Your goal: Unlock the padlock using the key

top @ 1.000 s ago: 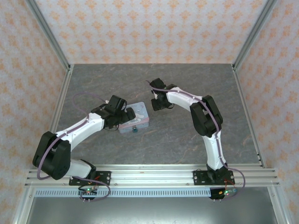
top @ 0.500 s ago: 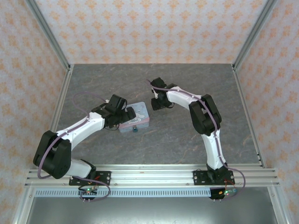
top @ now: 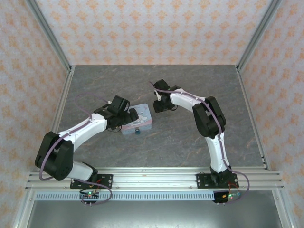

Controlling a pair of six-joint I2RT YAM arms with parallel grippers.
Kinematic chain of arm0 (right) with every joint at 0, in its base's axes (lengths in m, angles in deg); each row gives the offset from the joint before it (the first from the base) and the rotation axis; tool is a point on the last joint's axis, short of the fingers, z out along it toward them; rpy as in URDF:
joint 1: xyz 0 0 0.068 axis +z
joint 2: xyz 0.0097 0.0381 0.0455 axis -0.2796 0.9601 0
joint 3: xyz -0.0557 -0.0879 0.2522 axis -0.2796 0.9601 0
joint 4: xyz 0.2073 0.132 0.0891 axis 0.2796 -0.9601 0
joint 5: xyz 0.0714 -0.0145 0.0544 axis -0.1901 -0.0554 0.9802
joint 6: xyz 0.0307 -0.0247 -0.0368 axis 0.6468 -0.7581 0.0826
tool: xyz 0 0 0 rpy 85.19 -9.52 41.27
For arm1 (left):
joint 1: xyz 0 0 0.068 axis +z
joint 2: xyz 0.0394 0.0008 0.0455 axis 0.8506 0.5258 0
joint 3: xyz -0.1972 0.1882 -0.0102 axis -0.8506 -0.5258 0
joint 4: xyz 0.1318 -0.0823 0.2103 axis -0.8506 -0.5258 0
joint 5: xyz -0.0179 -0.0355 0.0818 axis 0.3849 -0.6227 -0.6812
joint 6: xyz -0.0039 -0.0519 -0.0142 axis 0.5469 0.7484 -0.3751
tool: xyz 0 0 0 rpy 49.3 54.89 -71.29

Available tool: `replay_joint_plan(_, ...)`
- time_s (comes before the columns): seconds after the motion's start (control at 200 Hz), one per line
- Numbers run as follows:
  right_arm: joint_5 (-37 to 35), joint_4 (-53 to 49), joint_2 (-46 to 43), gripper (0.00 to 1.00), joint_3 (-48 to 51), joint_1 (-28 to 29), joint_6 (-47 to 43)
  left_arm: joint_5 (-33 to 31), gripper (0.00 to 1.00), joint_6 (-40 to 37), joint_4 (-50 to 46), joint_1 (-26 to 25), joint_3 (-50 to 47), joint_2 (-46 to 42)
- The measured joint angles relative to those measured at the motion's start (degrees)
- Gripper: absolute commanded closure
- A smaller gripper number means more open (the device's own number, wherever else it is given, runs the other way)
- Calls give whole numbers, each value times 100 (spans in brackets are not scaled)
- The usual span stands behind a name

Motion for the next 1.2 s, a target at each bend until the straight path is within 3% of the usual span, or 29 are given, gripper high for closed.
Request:
replay_joint_plan(0.285, 59, 31, -22, 45, 26, 7, -22, 0, 0, 0, 0, 2, 0, 0)
replay_joint_plan(0.701, 70, -66, -50, 46, 28, 44, -188, 2, 0, 0, 0, 0, 0, 0)
replay_joint_plan(1.026, -227, -474, 168, 54, -343, 223, -321, 2, 0, 0, 33, 2, 0, 68)
replay_joint_plan(1.146, -251, -577, 236, 60, -457, 238, -319, 2, 0, 0, 42, 2, 0, 85)
replay_joint_plan(1.201, -229, -616, 269, 68, -509, 234, -330, 2, 0, 0, 42, 2, 0, 85)
